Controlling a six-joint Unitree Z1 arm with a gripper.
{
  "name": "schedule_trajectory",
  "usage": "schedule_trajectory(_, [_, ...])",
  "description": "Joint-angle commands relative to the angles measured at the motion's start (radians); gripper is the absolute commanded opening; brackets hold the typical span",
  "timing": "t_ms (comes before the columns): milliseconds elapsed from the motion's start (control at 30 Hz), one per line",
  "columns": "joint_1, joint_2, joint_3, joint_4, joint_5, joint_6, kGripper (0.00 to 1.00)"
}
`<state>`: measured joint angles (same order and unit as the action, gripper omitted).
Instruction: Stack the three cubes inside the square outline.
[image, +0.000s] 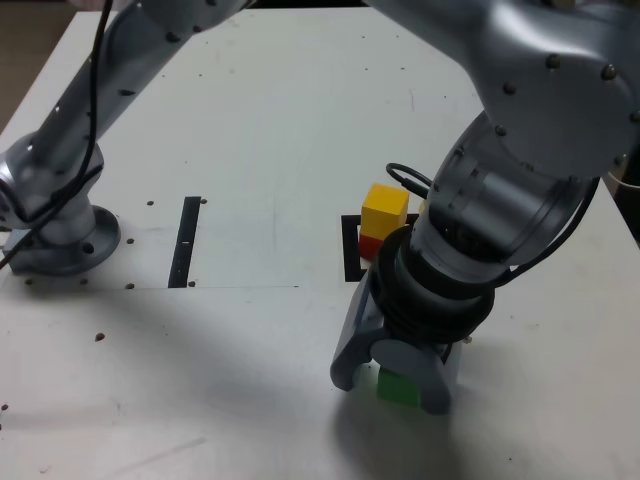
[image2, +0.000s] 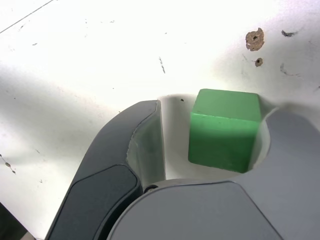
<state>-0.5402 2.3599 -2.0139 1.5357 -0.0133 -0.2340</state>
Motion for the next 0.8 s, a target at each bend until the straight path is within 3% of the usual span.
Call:
schedule_trajectory(0, [0.002, 0.003, -0.004, 0.004, -0.001, -0.001, 0.35])
schedule_trajectory(600, [0.002, -0.004, -0.002, 0.007, -0.002, 0.008, 0.35])
schedule_trajectory(767, [0.002, -0.052, 0.017, 0.039, 0.015, 0.025, 0.35])
